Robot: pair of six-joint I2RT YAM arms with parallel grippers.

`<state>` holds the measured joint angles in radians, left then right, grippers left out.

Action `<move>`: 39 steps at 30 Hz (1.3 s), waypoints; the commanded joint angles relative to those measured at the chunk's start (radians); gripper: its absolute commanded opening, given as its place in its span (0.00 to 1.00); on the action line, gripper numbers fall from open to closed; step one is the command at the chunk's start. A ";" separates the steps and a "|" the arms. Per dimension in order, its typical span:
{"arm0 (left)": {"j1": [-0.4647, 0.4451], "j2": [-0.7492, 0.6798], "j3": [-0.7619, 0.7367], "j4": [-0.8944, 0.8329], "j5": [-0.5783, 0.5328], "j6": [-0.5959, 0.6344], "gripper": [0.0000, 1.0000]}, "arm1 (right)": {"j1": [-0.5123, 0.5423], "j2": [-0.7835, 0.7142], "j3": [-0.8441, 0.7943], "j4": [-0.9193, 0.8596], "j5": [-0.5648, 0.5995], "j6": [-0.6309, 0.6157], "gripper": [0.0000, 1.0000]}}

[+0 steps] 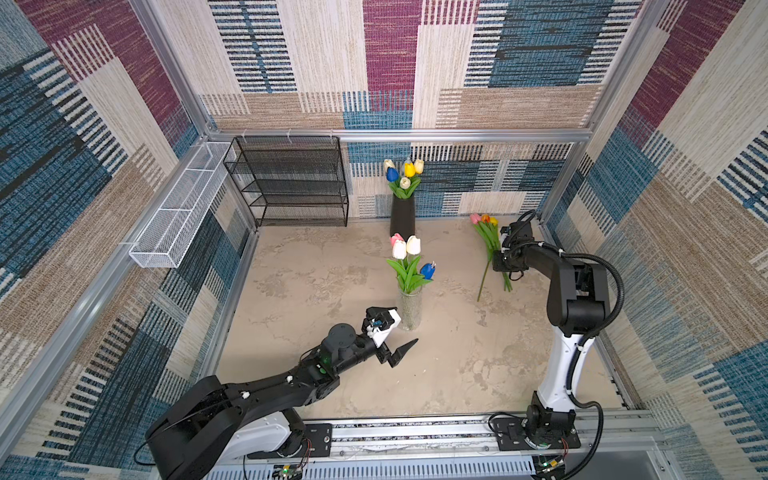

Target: Arrange the flowers into the vase

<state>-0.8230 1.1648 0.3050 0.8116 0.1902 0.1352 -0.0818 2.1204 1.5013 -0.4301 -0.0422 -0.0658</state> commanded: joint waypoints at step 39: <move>0.027 -0.194 0.063 -0.069 -0.575 0.001 0.99 | 0.159 -1.072 -0.869 1.125 -0.595 0.292 0.07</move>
<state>-0.8104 0.9844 0.3702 0.7631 -0.2886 0.1307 0.0586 1.0924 0.7017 0.4156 -0.5034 0.2008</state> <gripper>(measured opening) 0.990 0.118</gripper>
